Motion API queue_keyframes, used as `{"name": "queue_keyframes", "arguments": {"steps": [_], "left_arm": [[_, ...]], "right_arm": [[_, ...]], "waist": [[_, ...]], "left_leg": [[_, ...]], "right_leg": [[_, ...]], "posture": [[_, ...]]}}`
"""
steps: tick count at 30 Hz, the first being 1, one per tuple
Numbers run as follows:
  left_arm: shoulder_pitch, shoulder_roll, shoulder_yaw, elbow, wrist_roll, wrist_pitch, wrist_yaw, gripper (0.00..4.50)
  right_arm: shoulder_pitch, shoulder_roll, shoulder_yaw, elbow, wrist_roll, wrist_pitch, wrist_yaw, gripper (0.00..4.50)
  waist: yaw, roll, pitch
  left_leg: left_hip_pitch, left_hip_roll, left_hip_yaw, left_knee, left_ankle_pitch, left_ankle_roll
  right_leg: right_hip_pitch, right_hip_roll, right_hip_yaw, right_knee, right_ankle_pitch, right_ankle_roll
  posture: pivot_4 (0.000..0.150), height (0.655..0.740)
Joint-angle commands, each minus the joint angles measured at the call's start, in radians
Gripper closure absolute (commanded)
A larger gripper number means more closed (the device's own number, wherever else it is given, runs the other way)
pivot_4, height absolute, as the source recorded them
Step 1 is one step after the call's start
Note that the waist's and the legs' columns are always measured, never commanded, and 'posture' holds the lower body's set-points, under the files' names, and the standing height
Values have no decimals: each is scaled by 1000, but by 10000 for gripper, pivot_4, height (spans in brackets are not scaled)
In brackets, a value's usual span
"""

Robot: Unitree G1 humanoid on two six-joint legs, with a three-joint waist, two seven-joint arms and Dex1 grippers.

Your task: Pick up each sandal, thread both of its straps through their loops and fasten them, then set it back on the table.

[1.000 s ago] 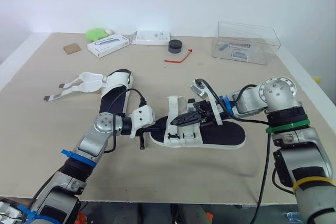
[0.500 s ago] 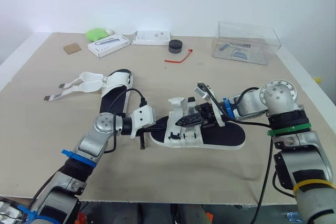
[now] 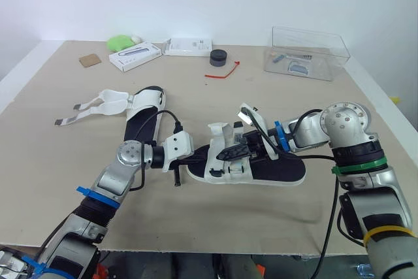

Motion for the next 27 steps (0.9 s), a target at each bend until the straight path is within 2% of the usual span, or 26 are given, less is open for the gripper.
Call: {"name": "queue_keyframes", "arguments": {"steps": [1,17,21,24,27], "left_arm": [[10,7,-21,39,37,13,4,45000],[-5,3,-24,62,37,2,3,45000],[-7,2,-26,64,37,0,2,45000],[-5,3,-27,62,37,-2,3,45000],[-4,3,-27,61,37,-2,5,45000]], "right_arm": [[13,3,8,-92,-17,9,23,44709],[79,16,-9,-205,-40,9,22,44709],[47,30,-40,-189,-80,5,35,32564],[6,44,-65,-161,-122,-13,42,19038],[-32,54,-78,-136,-159,-25,57,19038]], "waist": [[0,0,0],[-1,0,-1],[-1,1,-1],[-1,1,-1],[-1,1,-1]], "left_leg": [[0,0,0,0,0,0],[1,0,-1,0,0,0],[1,0,-1,0,0,0],[1,0,-1,0,0,0],[1,0,0,0,0,0]], "right_leg": [[0,0,0,0,0,0],[1,1,0,0,0,0],[1,1,-1,0,0,0],[1,1,0,0,0,0],[1,1,0,0,0,0]], "posture": [[1500,7400],[1500,7400],[1500,7400],[1500,7400],[1500,7400]]}}
